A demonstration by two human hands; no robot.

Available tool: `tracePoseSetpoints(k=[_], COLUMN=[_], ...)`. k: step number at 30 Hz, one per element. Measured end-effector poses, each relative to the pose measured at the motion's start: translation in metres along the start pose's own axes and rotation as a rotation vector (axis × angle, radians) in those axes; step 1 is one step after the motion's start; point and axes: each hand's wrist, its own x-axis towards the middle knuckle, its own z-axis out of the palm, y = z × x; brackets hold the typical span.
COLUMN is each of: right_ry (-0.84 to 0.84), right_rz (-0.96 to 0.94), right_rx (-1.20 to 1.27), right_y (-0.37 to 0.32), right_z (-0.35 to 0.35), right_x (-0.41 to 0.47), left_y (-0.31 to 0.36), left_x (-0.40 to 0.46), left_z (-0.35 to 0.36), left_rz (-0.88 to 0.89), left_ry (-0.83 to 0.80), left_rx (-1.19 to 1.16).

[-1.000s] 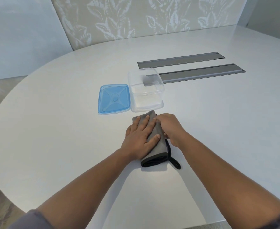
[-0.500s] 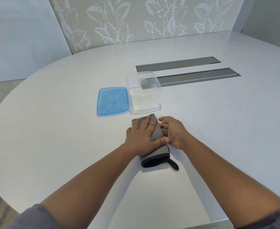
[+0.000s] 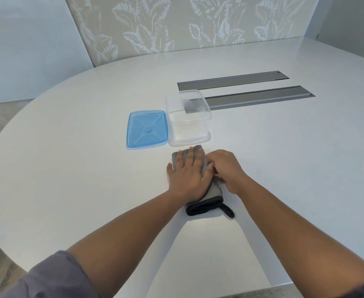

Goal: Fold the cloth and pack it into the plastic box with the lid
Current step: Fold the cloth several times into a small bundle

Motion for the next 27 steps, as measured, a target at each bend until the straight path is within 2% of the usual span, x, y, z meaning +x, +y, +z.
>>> tracePoseSetpoints(k=[3, 5, 9, 12, 14, 18, 20, 21, 24, 27], right_ry=[0.097, 0.14, 0.056, 0.091, 0.091, 0.021, 0.016, 0.018, 0.026, 0.032], right_rz=[-0.242, -0.374, -0.482, -0.525, -0.551, -0.527, -0.512, -0.493, -0.44, -0.432], right_rx=[-0.538, -0.719, -0.8, -0.678, -0.635, -0.676, -0.771, -0.825, -0.919, -0.966], right_y=[-0.01, -0.013, 0.002, 0.016, 0.023, 0.03, 0.034, 0.037, 0.042, 0.043], right_z=[0.008, 0.021, 0.049, 0.048, 0.043, 0.033, 0.025, 0.021, 0.016, 0.018], right_x=[-0.015, -0.028, -0.041, -0.042, -0.038, -0.03, -0.024, -0.021, -0.016, -0.014], left_y=[-0.004, -0.006, -0.004, -0.008, -0.011, -0.016, -0.021, -0.023, -0.022, -0.017], left_x=[0.004, 0.006, 0.008, 0.01, 0.009, 0.012, 0.012, 0.009, 0.001, -0.002], left_z=[0.004, 0.009, 0.018, 0.021, 0.022, 0.016, 0.013, 0.013, 0.009, 0.0], left_rz=[0.0, -0.019, -0.101, -0.044, 0.01, 0.057, 0.106, 0.093, -0.119, -0.261], left_ry=[-0.016, -0.013, 0.152, 0.24, 0.197, 0.119, 0.155, 0.191, 0.302, 0.365], left_rx=[0.018, 0.094, 0.291, 0.234, 0.19, 0.048, 0.015, -0.088, -0.506, -0.734])
